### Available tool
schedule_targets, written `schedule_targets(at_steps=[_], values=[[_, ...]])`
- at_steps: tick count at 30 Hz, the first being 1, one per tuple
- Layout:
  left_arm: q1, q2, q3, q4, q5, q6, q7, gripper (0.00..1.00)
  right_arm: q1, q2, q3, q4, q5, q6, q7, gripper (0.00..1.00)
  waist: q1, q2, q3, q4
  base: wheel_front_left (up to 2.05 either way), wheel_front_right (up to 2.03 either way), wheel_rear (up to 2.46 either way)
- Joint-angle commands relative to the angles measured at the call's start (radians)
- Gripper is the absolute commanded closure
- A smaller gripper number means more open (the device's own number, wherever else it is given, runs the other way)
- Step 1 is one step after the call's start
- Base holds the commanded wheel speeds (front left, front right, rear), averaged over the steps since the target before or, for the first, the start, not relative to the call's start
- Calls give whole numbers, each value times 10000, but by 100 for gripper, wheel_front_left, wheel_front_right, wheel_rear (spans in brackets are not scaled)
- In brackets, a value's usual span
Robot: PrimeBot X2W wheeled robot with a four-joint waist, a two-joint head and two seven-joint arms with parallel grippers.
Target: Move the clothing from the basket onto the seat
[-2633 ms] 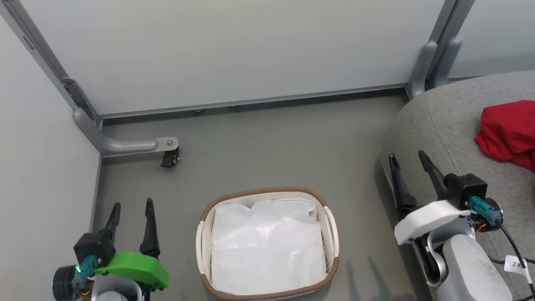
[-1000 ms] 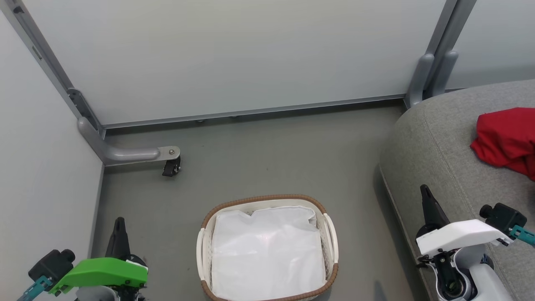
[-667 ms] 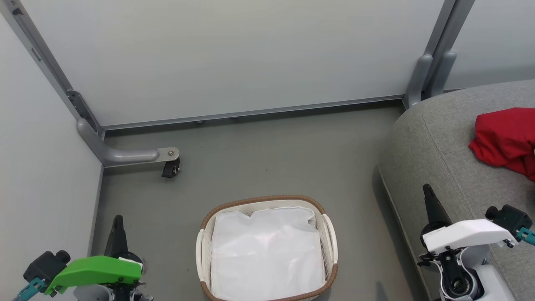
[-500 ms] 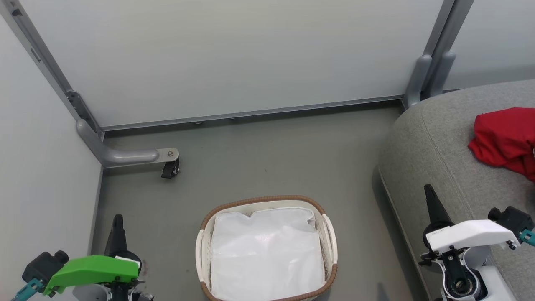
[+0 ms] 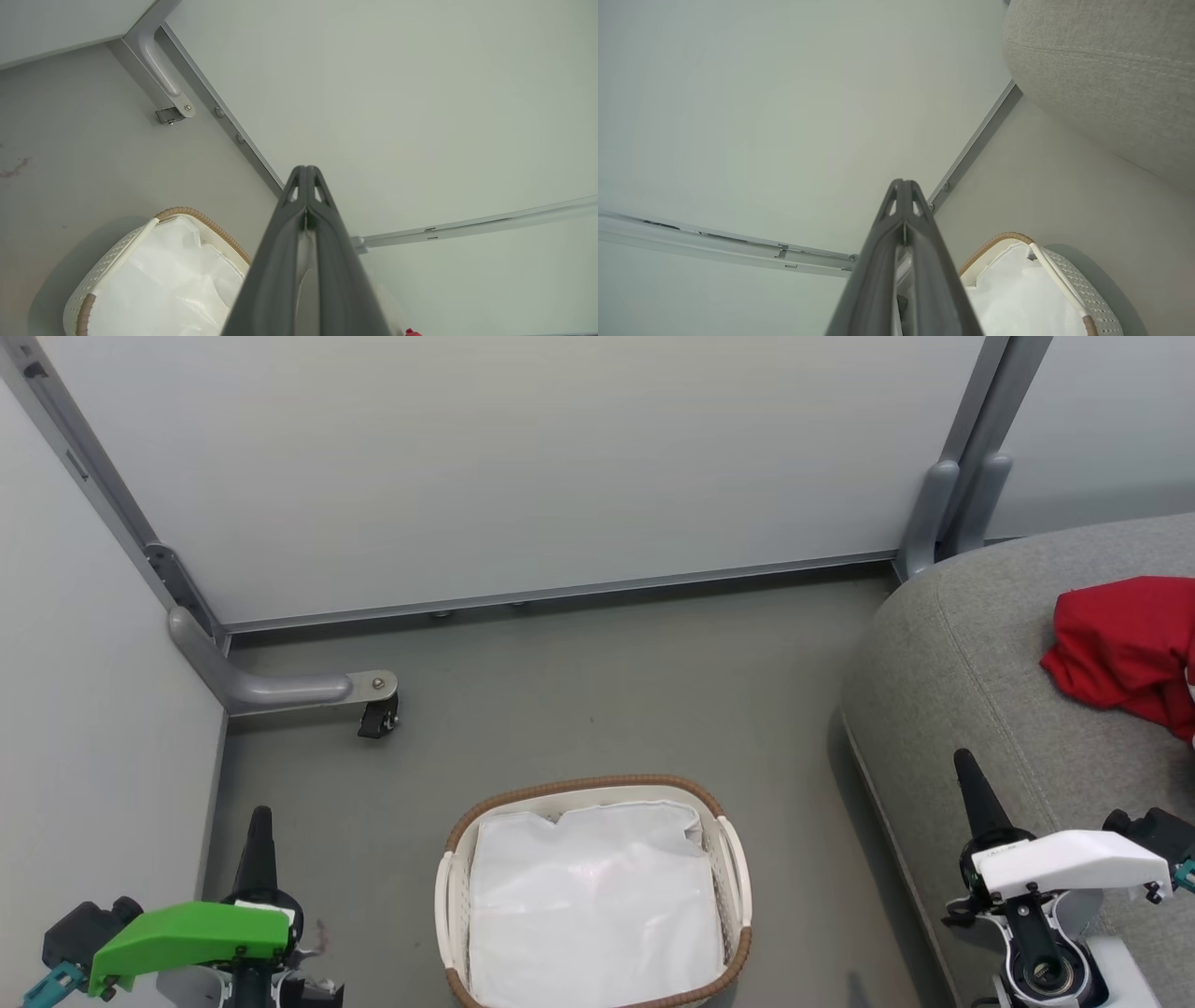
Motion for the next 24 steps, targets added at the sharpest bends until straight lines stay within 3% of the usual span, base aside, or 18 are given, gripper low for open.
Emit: schedule_targets(at_steps=[1,24], values=[[-182,59,57,-152,-244,-37,59,100,57,-64,-59,-145,279,-5,79,100,0,0,-5,-6,0,0,0],[-225,66,209,-475,-2212,-48,607,100,261,-79,-266,-454,2280,-5,613,100,0,0,-87,-92,0,0,0]])
